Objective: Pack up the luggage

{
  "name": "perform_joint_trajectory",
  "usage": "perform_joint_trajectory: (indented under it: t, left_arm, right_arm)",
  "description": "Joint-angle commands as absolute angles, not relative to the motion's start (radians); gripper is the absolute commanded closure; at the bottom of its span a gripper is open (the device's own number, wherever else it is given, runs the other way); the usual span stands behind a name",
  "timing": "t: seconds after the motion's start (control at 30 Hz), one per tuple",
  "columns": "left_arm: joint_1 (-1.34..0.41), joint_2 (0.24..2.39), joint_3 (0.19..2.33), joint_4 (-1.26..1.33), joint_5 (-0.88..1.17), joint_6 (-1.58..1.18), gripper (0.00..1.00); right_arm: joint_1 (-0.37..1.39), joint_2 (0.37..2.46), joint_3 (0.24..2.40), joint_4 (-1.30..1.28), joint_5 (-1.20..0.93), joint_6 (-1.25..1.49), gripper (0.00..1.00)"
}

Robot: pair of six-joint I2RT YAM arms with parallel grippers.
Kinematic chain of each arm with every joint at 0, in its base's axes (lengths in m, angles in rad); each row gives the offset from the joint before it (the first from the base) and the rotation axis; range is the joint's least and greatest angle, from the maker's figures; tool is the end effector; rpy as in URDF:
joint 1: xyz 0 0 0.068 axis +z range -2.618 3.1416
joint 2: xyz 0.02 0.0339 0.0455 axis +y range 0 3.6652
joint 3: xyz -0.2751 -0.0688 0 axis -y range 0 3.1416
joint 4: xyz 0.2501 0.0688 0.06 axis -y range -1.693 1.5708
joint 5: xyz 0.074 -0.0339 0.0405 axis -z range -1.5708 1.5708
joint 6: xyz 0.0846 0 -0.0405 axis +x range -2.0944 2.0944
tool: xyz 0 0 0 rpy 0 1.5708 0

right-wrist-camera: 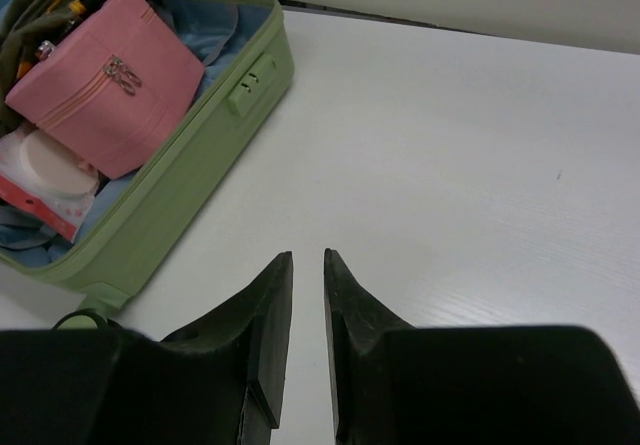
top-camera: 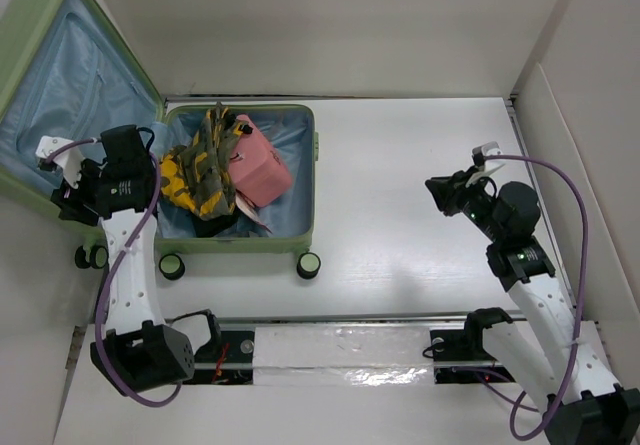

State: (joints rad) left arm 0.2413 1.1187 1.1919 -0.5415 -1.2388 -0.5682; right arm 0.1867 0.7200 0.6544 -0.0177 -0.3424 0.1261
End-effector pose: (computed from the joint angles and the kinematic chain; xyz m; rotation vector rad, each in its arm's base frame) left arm 0.2096 0.1339 0.3932 -1.3358 1.2517 1.0117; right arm 0.2107 0.0687 0.3256 -0.3131 1.6457 0.5196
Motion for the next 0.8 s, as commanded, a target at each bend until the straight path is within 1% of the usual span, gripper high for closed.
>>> perform_joint_trajectory:
  t: [0.0,0.03,0.1,0.13,0.2,0.23,0.27,0.3,0.33,0.43,0.53,0.57,0.67,0.7,0.73,0.77]
  left_arm:
    - [0.281,1.130,1.249,-0.462,-1.333,-0.526,0.53]
    - [0.281,1.138,1.250,-0.451,-1.325,-0.509,0.55]
    - [0.296,1.126,1.206,-0.347,-1.304,-0.438,0.58]
    - [0.316,1.121,1.200,-0.336,-1.278,-0.440,0.66]
    - [0.359,1.126,1.197,-0.379,-1.198,-0.488,0.76]
    - [0.359,1.120,1.169,-0.341,-1.184,-0.467,0.82]
    - [0.359,1.117,1.164,-0.325,-1.172,-0.448,0.85]
    - [0.359,1.114,1.164,-0.325,-1.163,-0.448,0.89]
    - [0.359,1.109,1.164,-0.319,-1.157,-0.436,1.00]
    - [0.345,1.094,1.181,-0.345,-1.086,-0.430,1.00]
    - [0.200,1.042,1.144,-0.275,-1.108,-0.319,1.00]
    - [0.102,0.999,1.108,-0.220,-1.149,-0.283,1.00]
    - [-0.059,0.913,1.037,-0.076,-1.212,-0.108,1.00]
    - [-0.160,0.898,1.032,-0.069,-1.204,-0.079,1.00]
    - [-0.210,0.885,1.031,-0.066,-1.203,-0.054,1.00]
    - [-0.250,0.865,1.025,-0.067,-1.157,-0.016,1.00]
  right_arm:
    - [0.199,0.721,0.689,0.003,-0.319,0.104,0.75]
    - [0.199,0.719,0.690,0.003,-0.319,0.100,0.75]
    - [0.209,0.712,0.684,0.003,-0.301,0.100,0.75]
    - [0.209,0.709,0.683,0.003,-0.295,0.104,0.75]
    - [0.209,0.712,0.684,0.003,-0.276,0.106,0.75]
    - [0.209,0.715,0.683,-0.024,-0.270,0.109,0.75]
    - [0.209,0.718,0.684,-0.025,-0.270,0.109,0.75]
    - [0.209,0.721,0.684,-0.025,-0.273,0.109,0.75]
    - [0.209,0.724,0.687,-0.025,-0.275,0.109,0.75]
    - [0.209,0.735,0.684,-0.020,-0.276,0.113,0.75]
    - [0.209,0.749,0.683,-0.015,-0.275,0.115,0.75]
    - [0.209,0.753,0.684,-0.014,-0.276,0.115,0.75]
    - [0.209,0.770,0.683,-0.011,-0.279,0.117,0.75]
    - [0.209,0.773,0.684,-0.011,-0.282,0.118,0.75]
    - [0.209,0.778,0.684,-0.011,-0.284,0.118,0.75]
    - [0.209,0.779,0.683,-0.012,-0.285,0.118,0.75]
